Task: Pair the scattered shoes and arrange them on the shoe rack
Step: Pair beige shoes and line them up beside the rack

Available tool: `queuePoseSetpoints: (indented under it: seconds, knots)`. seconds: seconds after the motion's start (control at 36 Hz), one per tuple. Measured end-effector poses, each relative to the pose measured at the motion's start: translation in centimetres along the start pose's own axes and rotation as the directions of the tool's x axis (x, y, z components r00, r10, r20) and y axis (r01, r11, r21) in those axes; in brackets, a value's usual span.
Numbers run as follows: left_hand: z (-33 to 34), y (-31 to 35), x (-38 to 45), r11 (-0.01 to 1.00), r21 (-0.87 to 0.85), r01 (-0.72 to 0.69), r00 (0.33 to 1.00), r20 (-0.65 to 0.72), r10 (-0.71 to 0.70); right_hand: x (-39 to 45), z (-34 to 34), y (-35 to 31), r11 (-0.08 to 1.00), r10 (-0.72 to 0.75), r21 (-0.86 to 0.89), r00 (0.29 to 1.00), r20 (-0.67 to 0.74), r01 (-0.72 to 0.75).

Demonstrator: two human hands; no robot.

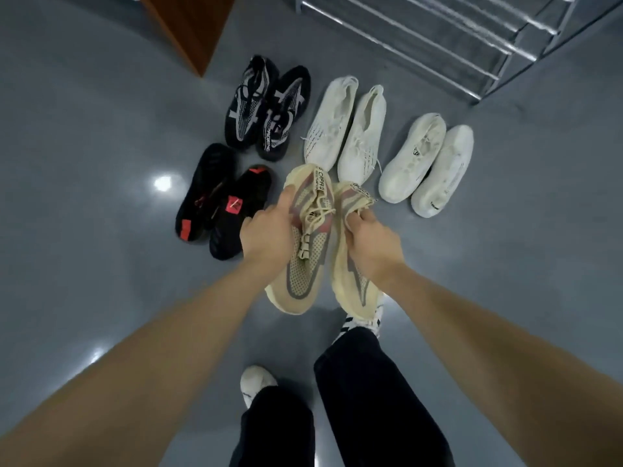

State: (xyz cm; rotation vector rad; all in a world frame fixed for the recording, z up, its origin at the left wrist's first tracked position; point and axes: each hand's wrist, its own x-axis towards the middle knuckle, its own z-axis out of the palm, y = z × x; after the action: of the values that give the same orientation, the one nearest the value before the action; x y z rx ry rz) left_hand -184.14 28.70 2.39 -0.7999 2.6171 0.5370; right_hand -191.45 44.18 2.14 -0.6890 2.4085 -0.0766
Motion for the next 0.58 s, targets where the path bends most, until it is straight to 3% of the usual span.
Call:
queuePoseSetpoints:
  seconds: [0.44, 0.58]
  knots:
    - [16.6, -4.8, 10.3, 0.999, 0.03, -0.023, 0.999, 0.03, 0.022, 12.1, 15.0, 2.6, 0.99, 0.124, 0.075, 0.99, -0.064, -0.12]
    - [18.4, -4.5, 12.1, 0.999, -0.019, 0.037, 0.991, 0.128, -0.034, 13.5, 17.1, 1.7, 0.983, 0.114, 0.154, 0.991, -0.063, -0.103]
